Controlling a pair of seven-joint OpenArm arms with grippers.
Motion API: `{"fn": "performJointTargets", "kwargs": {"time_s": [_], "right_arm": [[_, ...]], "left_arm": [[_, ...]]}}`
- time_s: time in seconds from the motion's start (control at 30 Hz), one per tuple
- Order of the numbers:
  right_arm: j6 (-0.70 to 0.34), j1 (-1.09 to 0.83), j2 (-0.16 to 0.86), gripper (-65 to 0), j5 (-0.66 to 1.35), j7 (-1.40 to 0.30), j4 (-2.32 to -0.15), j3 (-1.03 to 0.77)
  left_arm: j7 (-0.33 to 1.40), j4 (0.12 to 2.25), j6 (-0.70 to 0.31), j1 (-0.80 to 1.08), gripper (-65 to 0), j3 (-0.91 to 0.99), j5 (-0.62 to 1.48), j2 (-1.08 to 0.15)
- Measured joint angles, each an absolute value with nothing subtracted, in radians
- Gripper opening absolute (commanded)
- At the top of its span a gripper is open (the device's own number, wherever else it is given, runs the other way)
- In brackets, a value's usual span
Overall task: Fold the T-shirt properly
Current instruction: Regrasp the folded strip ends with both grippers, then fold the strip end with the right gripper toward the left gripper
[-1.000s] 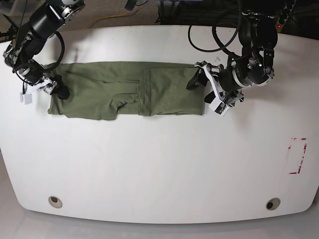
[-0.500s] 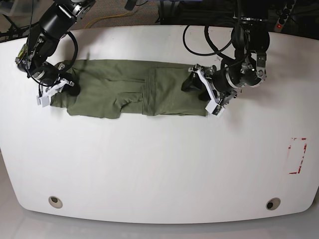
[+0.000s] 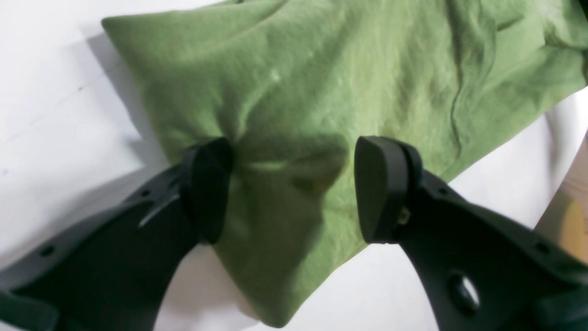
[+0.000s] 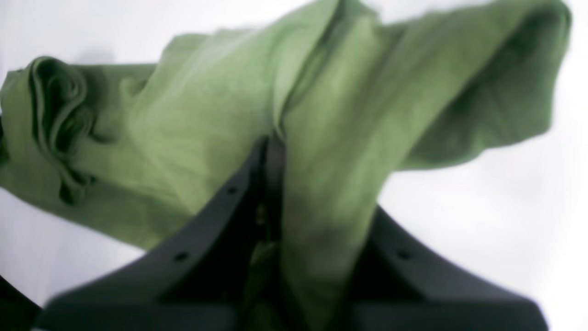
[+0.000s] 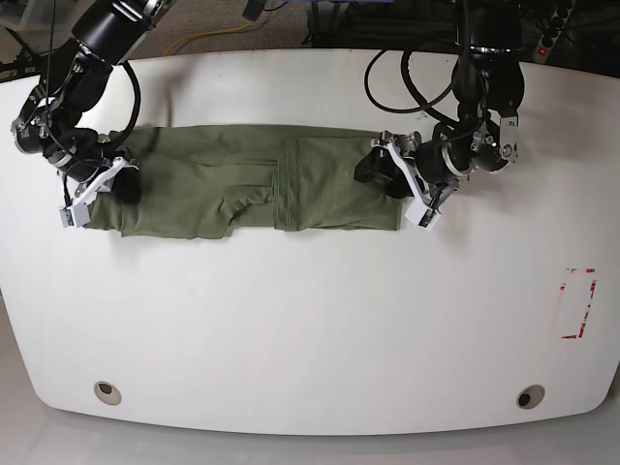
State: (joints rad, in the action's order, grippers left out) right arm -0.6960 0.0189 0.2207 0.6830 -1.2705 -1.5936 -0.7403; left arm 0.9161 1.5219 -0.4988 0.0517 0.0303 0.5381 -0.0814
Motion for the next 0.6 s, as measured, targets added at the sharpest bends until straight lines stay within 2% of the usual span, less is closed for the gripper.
{"fn": "performJointTargets", "kwargs": {"time_s": [0.27, 0.37, 0.47, 0.6], "right_arm": [[-0.698, -0.026, 0.167, -64.2, 0.789, -1.292, -1.823, -0.609], [-0.697, -0.03, 0.13, -64.2, 0.797, -1.291, -1.864, -0.553], [-0.696, -0.04, 0.077, -64.2, 0.801, -1.295, -1.887, -0.495], [-0.697, -0.034, 0.015, -64.2, 0.802, -1.29, -1.887, -0.395]], "left_arm": [[0.891, 1.488, -0.507, 0.048, -27.2, 0.033, 0.553, -0.081], [0.884, 1.472, -0.513, 0.044, -40.4, 0.033, 0.558, -0.081], [0.866, 1.448, -0.506, 0.044, -58.6, 0.033, 0.551, -0.082], [0.863, 1.434, -0.501, 0.044, -60.6, 0.035, 0.546, -0.085]]}}
